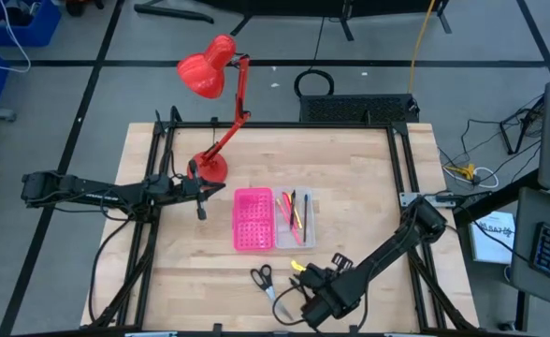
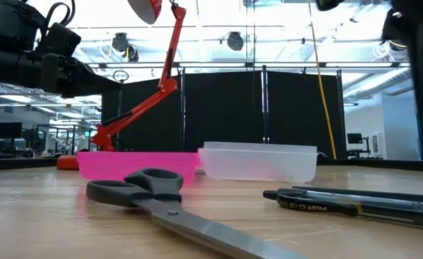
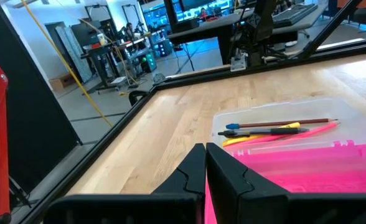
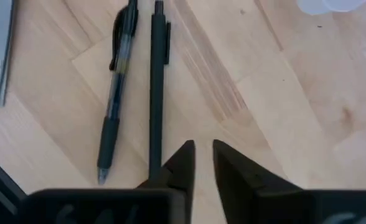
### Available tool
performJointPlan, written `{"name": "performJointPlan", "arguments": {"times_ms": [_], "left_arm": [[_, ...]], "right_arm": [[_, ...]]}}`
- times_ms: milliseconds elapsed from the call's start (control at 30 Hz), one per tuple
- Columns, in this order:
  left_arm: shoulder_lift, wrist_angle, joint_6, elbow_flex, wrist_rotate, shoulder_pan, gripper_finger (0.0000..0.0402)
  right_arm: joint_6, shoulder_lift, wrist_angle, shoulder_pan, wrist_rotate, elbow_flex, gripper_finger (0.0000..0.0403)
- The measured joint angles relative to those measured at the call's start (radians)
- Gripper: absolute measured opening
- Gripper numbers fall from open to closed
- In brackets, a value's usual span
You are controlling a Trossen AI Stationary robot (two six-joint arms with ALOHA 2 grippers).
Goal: Pick & place school supplies into a supply box
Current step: Put the right black pen into the pink supply box
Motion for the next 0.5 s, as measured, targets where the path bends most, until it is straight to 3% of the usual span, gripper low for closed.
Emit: {"name": "performJointPlan", "arguments": {"times_ms": [267,500], "left_arm": [[0.000,-0.027,0.024,0.000,0.000,0.000,0.0021],[0.000,-0.043,0.025,0.000,0.000,0.000,0.0021]], "right_arm": [[-0.045,0.000,0.096,-0.023,-0.053,0.000,0.0166],[-0.055,0.008,0.117,-0.007,-0.056,0.000,0.0172]]}}
